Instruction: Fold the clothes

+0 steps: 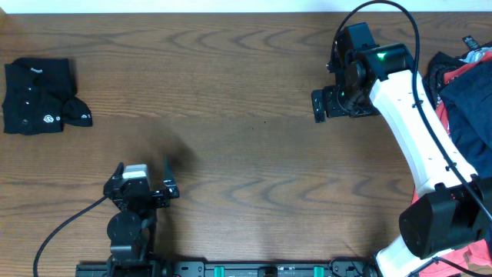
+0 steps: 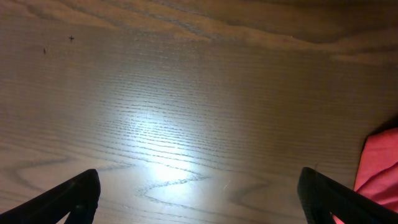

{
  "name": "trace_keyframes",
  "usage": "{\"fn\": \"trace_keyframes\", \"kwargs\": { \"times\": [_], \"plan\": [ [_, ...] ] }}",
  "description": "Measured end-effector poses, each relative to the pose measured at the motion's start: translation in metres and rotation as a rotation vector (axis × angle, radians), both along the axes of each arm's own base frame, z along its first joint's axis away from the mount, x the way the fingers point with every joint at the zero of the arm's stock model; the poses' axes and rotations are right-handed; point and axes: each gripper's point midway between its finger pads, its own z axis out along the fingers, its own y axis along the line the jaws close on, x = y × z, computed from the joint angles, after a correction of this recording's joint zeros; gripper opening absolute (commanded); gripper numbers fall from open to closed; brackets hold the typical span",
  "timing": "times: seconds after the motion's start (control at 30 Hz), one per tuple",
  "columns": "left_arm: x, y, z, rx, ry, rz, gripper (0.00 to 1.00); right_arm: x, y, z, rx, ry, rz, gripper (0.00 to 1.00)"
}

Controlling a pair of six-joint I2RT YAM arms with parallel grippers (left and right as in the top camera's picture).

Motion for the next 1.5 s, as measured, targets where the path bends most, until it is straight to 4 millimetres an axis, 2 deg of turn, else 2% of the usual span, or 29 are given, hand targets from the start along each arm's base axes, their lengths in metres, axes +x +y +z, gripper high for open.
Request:
{"fn": "trace_keyframes", "kwargs": {
  "times": [0.27,1.03,1.1,1.17,1.27,1.33,1.4,1.5],
  "plan": [
    [-0.001,0.009,0.001,0.011,-0.003,0.053,0.98,0.0,0.0,0.0,0.0,0.0,0.0,0.99],
    [-0.001,0.01,0.001,0.012,-0.003,0.06,0.98,0.001,-0.003,0.0,-0.016,-0.005,-0.002,0.99],
    [-0.001,0.01,0.001,0.012,-0.003,0.06,0.98,0.008,-0.003,0.002,-0.022,-0.038,-0.005,0.99],
    [-0.001,0.01,0.001,0.012,-0.003,0.06,0.98,0.027,0.0,0.006,-0.01,-0.116,-0.009,0.99],
    [-0.001,0.01,0.001,0.012,-0.003,0.06,0.98,0.063,0.01,0.023,0.032,-0.284,-0.011,0.99],
    [-0.001,0.011,0.001,0.013,-0.003,0.061,0.98,0.079,0.02,0.042,0.06,-0.403,-0.002,0.99],
    [-0.001,0.01,0.001,0.013,-0.003,0.06,0.98,0.085,0.03,0.07,0.094,-0.522,0.011,0.99],
    [-0.001,0.011,0.001,0.013,-0.003,0.061,0.98,0.075,0.033,0.122,0.146,-0.712,0.016,0.99]
  ]
}}
